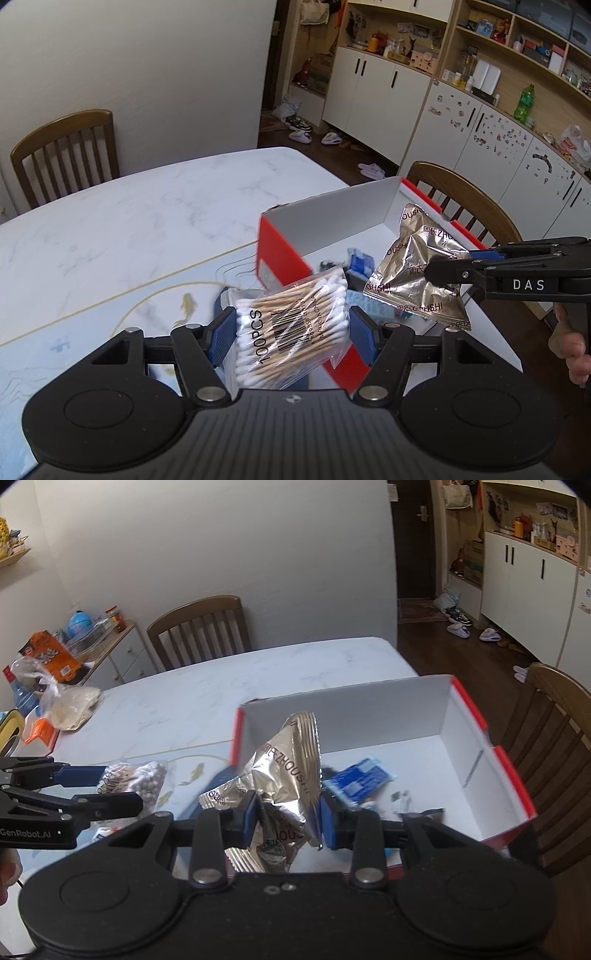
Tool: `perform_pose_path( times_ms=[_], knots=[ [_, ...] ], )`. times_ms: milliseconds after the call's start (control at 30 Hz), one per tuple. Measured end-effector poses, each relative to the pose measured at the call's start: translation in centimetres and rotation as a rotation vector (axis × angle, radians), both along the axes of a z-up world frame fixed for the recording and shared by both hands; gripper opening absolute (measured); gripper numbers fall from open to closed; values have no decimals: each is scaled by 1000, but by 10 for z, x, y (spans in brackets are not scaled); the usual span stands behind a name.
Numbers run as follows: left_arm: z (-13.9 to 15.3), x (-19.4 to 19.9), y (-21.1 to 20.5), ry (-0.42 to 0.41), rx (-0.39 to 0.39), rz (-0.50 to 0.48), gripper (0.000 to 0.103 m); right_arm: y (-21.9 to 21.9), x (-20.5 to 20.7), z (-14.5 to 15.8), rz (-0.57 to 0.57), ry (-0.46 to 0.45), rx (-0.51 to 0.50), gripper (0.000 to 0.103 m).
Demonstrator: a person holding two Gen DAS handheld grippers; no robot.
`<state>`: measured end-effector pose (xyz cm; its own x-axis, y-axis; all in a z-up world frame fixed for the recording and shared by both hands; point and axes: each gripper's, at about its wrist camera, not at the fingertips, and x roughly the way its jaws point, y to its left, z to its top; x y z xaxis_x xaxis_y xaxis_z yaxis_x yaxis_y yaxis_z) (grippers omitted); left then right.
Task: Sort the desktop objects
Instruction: 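Carry the foil bag and cotton-swab pack over the shoebox with both tools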
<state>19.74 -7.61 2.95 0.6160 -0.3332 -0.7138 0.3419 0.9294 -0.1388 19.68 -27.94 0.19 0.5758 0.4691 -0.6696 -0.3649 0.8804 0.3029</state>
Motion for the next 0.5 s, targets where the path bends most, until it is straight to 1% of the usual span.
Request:
perform_pose_path(
  times_ms=[267, 500],
  knots=[
    [1, 14, -38, -12, 18, -34, 64, -35, 15, -6, -38, -6, -14, 34],
    [-5, 30, -69, 0, 42, -56, 64, -56, 30, -11, -48, -7, -23, 34]
  ],
)
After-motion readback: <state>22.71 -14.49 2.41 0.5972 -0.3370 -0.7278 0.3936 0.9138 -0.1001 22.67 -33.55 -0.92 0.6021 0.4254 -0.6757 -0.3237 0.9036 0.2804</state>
